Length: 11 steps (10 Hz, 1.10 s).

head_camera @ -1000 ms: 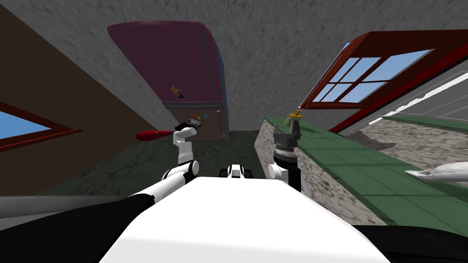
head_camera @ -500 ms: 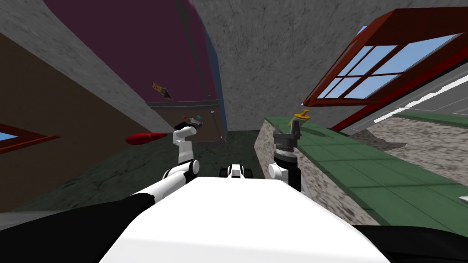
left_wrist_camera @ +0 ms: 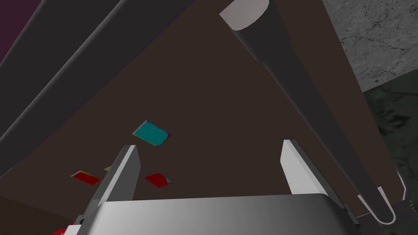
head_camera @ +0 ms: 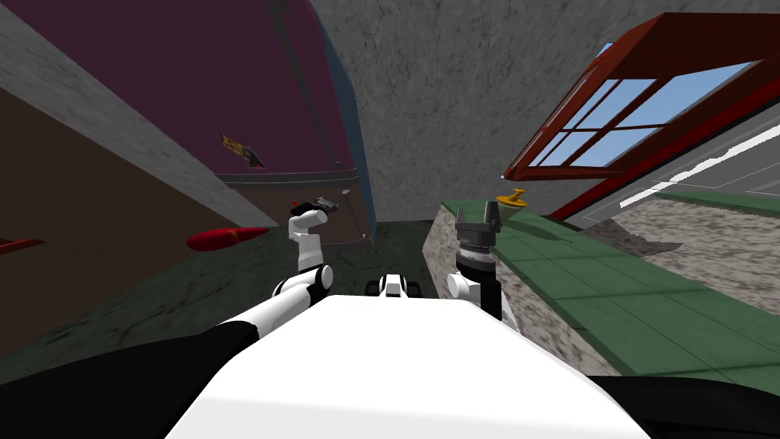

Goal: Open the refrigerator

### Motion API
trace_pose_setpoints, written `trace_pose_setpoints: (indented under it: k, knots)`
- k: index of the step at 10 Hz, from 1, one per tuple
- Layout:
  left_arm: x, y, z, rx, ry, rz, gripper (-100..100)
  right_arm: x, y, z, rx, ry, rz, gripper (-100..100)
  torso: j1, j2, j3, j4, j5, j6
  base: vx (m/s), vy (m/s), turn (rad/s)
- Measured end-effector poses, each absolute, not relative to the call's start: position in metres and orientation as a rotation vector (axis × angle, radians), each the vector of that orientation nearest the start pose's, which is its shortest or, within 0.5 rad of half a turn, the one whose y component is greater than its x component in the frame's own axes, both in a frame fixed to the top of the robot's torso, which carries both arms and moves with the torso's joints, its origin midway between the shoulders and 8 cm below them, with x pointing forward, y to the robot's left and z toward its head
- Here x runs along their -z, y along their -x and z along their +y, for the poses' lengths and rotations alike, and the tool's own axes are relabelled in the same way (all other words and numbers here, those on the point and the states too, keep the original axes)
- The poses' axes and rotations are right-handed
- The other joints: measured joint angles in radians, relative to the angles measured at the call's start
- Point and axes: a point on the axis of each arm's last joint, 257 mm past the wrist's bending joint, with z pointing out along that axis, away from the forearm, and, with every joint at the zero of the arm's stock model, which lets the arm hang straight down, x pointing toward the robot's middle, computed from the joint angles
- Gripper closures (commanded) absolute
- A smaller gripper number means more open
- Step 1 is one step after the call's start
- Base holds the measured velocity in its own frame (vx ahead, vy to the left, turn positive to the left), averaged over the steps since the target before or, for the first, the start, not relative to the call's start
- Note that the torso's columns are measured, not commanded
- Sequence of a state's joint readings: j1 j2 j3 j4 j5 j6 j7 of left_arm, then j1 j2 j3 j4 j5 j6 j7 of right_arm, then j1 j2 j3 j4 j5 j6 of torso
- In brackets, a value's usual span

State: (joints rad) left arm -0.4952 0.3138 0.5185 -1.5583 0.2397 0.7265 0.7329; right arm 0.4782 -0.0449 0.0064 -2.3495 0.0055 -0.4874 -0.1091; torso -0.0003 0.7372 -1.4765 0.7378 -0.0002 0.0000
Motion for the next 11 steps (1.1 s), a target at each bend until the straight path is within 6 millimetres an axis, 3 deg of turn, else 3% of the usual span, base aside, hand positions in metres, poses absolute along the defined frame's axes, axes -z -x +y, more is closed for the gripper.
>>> trace_pose_setpoints:
  k: [5, 7, 8, 11]
  knots:
    - [0.064, -0.615, 0.468, 1.533, 2.002, 0.379, -100, -0.059, -0.333, -0.265, -1.435, -0.601, 0.574, 0, 0.001, 0.001, 0.0, 0.0, 0.0, 0.0, 0.199, -0.049, -0.041]
    - [0.064, -0.616, 0.468, 1.534, 2.009, 0.376, -100, -0.059, -0.333, -0.265, -1.435, -0.6, 0.574, 0, 0.002, 0.006, 0.004, 0.002, 0.001, 0.0, 0.049, -0.007, -0.003]
    - [0.064, -0.616, 0.468, 1.534, 2.009, 0.376, 100, -0.059, -0.333, -0.265, -1.435, -0.6, 0.574, 0, 0.001, 0.008, 0.005, 0.002, 0.001, 0.0, 0.011, 0.001, 0.008]
    - [0.058, -0.622, 0.453, 1.562, 2.005, 0.417, 100, -0.059, -0.333, -0.265, -1.435, -0.6, 0.574, 0, 0.006, 0.011, 0.007, 0.002, 0.002, 0.002, -0.226, 0.161, -0.065]
